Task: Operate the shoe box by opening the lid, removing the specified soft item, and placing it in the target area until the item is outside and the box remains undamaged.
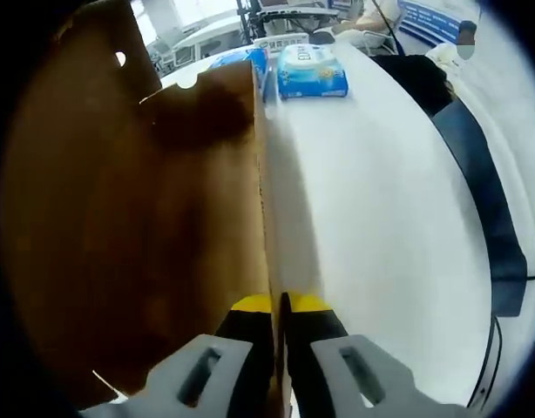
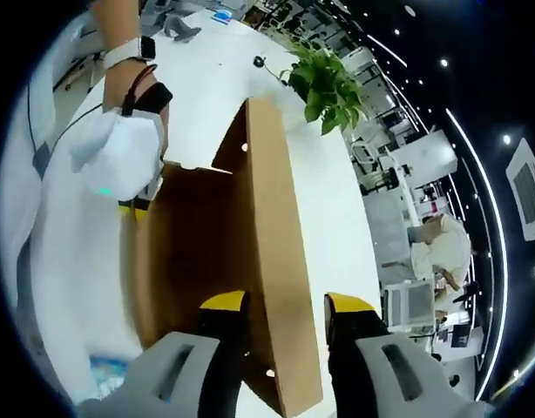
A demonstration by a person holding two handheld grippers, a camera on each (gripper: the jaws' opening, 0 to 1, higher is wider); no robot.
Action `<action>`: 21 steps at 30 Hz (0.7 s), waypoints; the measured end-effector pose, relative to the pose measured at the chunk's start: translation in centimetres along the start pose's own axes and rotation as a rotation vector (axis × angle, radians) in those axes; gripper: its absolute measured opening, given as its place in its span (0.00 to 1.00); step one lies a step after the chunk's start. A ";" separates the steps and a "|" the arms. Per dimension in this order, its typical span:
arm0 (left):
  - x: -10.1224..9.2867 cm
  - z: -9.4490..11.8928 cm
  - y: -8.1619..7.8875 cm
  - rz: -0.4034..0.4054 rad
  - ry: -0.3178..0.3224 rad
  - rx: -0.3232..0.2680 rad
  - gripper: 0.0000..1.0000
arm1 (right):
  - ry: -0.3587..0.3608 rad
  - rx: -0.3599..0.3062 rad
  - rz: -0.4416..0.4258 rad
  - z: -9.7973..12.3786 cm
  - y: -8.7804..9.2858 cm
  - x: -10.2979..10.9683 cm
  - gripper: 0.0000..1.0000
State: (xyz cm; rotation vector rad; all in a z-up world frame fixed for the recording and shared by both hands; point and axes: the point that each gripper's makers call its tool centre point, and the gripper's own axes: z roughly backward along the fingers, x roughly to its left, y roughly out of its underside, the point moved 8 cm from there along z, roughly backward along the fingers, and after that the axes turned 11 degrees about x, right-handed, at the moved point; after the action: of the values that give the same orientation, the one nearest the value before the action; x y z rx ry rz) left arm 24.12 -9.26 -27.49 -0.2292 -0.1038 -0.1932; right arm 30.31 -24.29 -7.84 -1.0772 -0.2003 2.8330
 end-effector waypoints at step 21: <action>0.0 -0.1 -0.1 0.008 0.006 -0.008 0.01 | -0.069 0.005 0.030 -0.4 0.1 1.7 0.26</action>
State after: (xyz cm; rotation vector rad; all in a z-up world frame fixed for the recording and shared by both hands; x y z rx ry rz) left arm 24.16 -9.34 -27.52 -0.2374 -0.0964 -0.1866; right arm 29.34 -24.14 -9.26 -0.9900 -0.1837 2.8987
